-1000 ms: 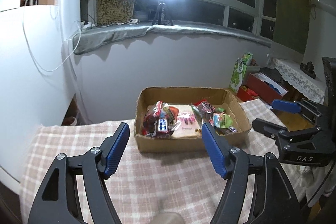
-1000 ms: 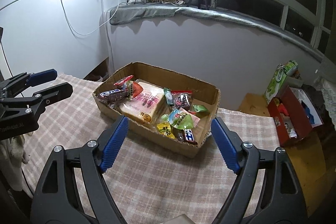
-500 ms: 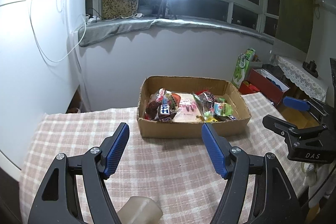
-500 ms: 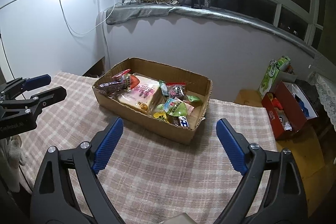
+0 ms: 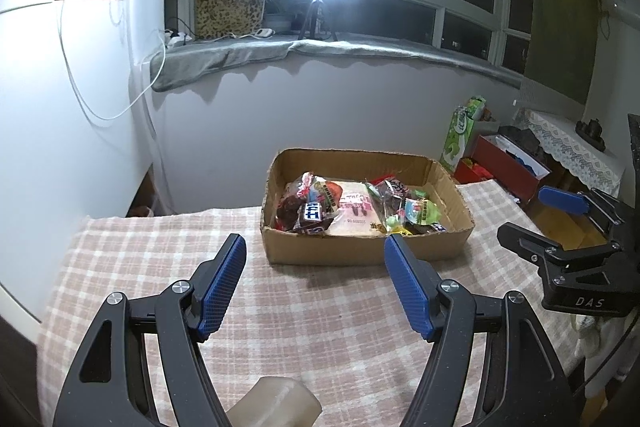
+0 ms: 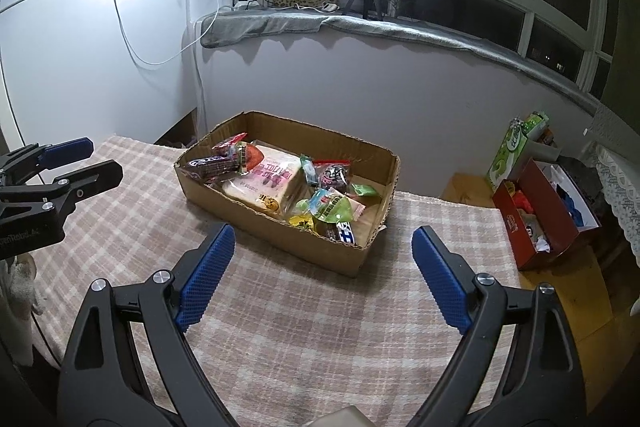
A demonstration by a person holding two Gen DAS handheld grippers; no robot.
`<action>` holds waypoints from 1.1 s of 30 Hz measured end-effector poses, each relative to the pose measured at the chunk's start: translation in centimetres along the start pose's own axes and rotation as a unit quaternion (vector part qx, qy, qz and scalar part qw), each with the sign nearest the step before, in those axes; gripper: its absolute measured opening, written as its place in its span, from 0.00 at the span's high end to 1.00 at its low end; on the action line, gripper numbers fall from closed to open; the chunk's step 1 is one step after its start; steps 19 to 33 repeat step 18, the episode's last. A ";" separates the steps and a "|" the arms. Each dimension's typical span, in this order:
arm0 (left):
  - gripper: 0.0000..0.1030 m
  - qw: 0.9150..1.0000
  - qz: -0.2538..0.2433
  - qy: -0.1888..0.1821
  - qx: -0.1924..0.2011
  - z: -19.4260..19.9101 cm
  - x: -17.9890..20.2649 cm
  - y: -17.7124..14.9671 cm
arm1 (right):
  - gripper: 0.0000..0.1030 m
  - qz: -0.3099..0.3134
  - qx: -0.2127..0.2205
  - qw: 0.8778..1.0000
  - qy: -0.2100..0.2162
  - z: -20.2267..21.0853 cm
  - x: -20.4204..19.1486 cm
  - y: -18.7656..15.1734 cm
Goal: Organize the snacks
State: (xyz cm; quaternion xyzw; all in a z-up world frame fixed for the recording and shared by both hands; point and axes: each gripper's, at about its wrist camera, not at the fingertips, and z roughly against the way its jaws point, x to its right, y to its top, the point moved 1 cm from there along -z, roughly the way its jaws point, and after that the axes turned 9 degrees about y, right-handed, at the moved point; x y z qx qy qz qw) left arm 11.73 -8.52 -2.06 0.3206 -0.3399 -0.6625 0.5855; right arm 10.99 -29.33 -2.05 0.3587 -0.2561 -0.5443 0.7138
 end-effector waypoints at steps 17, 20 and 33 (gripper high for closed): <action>0.31 1.000 -0.001 0.001 0.008 0.2 -0.1 -0.1 | 0.10 0.008 -0.001 1.000 -0.004 0.0 0.0 0.0; 0.31 1.000 -0.002 0.001 0.007 0.1 -0.1 -0.2 | 0.10 0.007 -0.001 1.000 -0.005 0.0 0.1 -0.1; 0.31 1.000 -0.002 0.001 0.007 0.1 -0.1 -0.2 | 0.10 0.007 -0.001 1.000 -0.005 0.0 0.1 -0.1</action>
